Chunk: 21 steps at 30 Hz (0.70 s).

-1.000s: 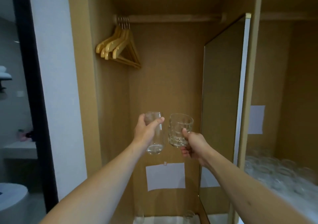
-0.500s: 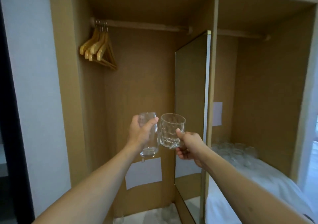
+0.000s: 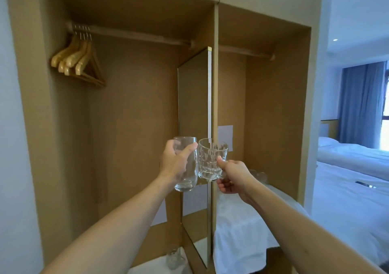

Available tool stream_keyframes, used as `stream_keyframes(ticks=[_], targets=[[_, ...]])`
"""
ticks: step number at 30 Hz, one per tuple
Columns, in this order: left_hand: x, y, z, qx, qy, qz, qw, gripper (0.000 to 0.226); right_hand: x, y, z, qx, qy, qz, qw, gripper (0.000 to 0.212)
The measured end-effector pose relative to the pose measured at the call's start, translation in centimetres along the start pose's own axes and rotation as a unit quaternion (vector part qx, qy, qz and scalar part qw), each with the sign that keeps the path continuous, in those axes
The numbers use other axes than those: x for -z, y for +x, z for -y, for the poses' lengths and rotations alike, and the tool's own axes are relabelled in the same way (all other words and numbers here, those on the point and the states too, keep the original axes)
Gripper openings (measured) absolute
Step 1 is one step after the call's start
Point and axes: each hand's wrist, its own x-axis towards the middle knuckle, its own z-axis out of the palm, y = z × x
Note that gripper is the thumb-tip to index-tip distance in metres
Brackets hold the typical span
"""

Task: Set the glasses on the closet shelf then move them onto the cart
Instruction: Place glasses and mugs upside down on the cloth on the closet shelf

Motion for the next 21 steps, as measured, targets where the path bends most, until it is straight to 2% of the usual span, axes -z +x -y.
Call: stream_keyframes(ticks=[6, 12, 15, 21], targets=[[-5.8, -1.3, -0.8, 0.01, 0.014, 0.019, 1.0, 0.051, 6.0, -0.6, 0.3, -0.002, -0.001, -0.019, 1.0, 0.031], [-12.0, -3.6, -1.6, 0.024, 0.024, 0.03, 0.999, 0.069, 12.6, -0.9, -0.6, -0.003, 0.002, -0.028, 1.0, 0.038], [-14.9, -4.3, -1.8, 0.031, 0.024, 0.03, 0.999, 0.086, 15.6, -0.8, -1.1, -0.004, 0.003, -0.037, 0.999, 0.037], [-20.9, -5.3, -1.7, 0.035, 0.034, 0.028, 0.998, 0.082, 21.6, -1.0, -1.9, -0.022, 0.003, -0.042, 0.999, 0.024]])
